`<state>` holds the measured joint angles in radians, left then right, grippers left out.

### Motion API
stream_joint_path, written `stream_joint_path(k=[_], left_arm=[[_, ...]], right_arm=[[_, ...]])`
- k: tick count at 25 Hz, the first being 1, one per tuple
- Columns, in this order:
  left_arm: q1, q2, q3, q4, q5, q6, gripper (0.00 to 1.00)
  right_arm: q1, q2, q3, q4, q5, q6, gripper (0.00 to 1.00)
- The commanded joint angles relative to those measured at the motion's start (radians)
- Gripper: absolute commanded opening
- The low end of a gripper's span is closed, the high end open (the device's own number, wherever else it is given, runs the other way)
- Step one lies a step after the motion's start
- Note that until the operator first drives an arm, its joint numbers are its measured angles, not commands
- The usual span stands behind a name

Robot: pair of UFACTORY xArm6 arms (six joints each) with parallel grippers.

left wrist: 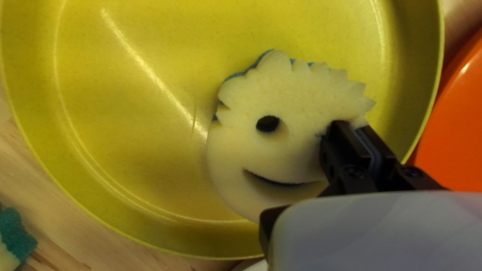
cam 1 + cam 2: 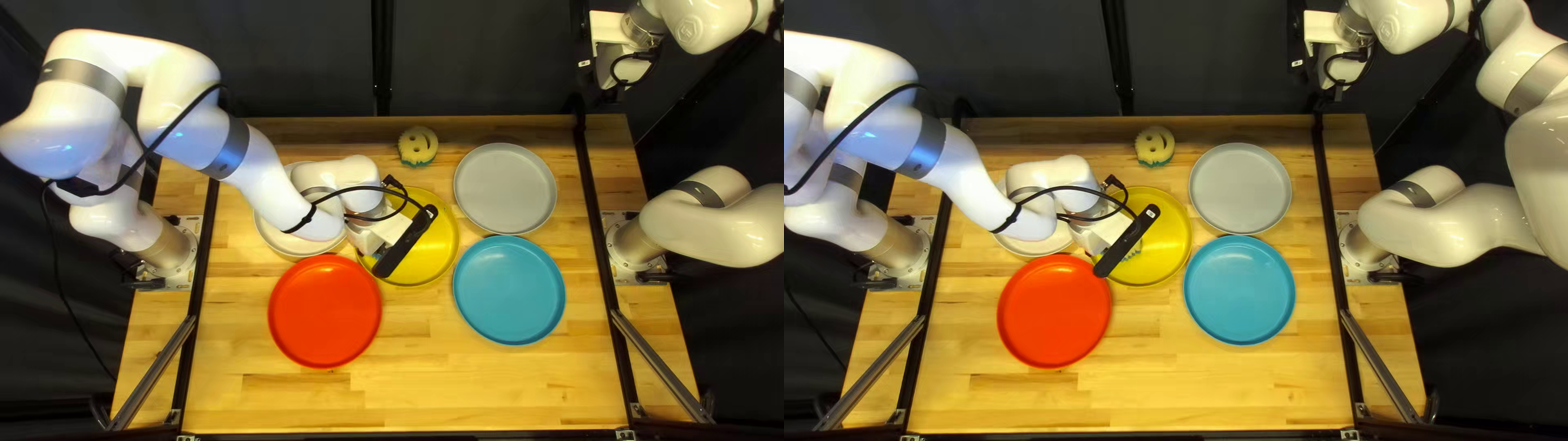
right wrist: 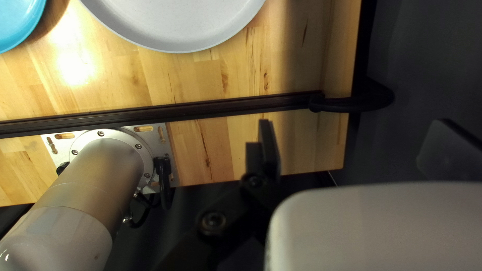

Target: Pick up sponge and scrub the plate

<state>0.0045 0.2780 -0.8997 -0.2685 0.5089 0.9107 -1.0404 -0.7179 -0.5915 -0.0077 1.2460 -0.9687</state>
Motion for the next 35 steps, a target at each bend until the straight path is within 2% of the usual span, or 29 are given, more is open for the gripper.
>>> stream_joint_path(k=[1, 7, 9, 12, 14, 17, 27, 31, 35], left_arm=[[0.009, 0.076, -0.126, 0.018, 0.036, 0.006, 0.00], [0.032, 0.190, -0.298, 0.029, 0.084, 0.049, 0.00], [0.040, 0.219, -0.335, 0.027, 0.096, 0.067, 0.00], [0.050, 0.227, -0.346, 0.021, 0.105, 0.088, 0.00], [0.055, 0.203, -0.314, 0.017, 0.101, 0.096, 0.00], [0.065, 0.136, -0.213, 0.005, 0.078, 0.104, 0.00], [0.077, -0.036, 0.034, -0.016, 0.042, 0.080, 0.00], [0.082, -0.059, 0.072, -0.023, 0.043, 0.075, 0.00], [0.085, -0.022, -0.001, -0.004, 0.077, 0.057, 0.00]], right_arm=[[0.000, 0.000, 0.000, 0.000, 0.000, 0.000, 1.00], [0.000, 0.000, 0.000, 0.000, 0.000, 0.000, 1.00], [0.000, 0.000, 0.000, 0.000, 0.000, 0.000, 1.00], [0.000, 0.000, 0.000, 0.000, 0.000, 0.000, 1.00], [0.000, 0.000, 0.000, 0.000, 0.000, 0.000, 1.00], [0.000, 0.000, 0.000, 0.000, 0.000, 0.000, 1.00], [0.000, 0.000, 0.000, 0.000, 0.000, 0.000, 1.00], [0.000, 0.000, 0.000, 0.000, 0.000, 0.000, 1.00], [0.000, 0.000, 0.000, 0.000, 0.000, 0.000, 1.00]])
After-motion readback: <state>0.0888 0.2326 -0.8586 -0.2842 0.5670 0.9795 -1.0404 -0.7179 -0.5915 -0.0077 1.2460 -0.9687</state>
